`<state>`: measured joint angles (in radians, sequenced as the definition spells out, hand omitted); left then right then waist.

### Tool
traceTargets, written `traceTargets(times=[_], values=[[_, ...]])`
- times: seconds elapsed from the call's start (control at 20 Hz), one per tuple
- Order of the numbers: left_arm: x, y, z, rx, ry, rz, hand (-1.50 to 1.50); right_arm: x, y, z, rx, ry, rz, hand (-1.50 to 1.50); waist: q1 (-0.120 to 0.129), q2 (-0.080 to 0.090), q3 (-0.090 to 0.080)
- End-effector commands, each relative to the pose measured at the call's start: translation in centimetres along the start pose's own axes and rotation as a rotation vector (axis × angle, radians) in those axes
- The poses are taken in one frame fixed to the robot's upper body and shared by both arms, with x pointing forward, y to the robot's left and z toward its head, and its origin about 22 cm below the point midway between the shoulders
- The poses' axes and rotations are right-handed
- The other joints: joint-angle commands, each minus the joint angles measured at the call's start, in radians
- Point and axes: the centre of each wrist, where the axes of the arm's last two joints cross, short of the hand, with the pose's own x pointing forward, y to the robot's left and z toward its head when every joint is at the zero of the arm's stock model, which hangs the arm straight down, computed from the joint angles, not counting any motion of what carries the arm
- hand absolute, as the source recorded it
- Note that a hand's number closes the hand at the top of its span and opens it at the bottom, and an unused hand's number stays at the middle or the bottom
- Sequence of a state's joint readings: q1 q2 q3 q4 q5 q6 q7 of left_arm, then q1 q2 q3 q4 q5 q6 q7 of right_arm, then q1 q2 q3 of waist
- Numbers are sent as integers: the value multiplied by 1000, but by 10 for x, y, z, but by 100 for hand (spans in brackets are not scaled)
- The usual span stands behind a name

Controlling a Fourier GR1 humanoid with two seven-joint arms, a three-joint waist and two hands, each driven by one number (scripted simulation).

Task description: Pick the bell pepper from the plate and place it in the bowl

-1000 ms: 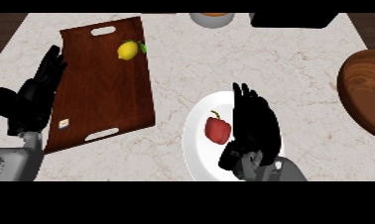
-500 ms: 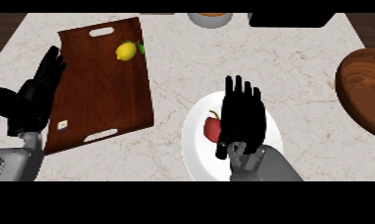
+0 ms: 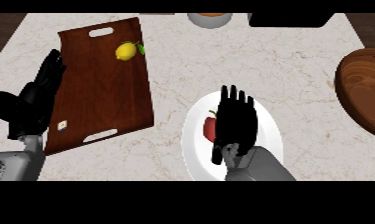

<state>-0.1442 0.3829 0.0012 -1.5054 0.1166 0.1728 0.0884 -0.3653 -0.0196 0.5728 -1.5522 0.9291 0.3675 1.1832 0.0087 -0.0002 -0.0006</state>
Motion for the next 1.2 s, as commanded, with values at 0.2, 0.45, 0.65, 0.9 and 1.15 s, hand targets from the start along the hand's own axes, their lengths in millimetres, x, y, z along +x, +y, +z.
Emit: traceTargets(times=[0.2, 0.45, 0.65, 0.9, 1.15], values=[[4, -8, -2, 7, -12, 13, 0, 13, 30, 5, -6, 193, 9, -150, 1, 0, 0], [1, -10, 2, 5, 4, 8, 0, 8, 20, -2, 4, 218, -15, -150, -2, 0, 0], [-9, 0, 8, -1, 2, 8, 0, 5, 19, -34, 91, 193, -39, 150, 5, 2, 0], [9, -27, 21, 17, -6, -2, 0, 14, 7, -33, 60, 95, -29, 150, 2, -1, 1], [6, 9, -3, -4, -2, 1, 0, 17, 36, -46, 41, 98, -20, 150, -1, 2, 0]])
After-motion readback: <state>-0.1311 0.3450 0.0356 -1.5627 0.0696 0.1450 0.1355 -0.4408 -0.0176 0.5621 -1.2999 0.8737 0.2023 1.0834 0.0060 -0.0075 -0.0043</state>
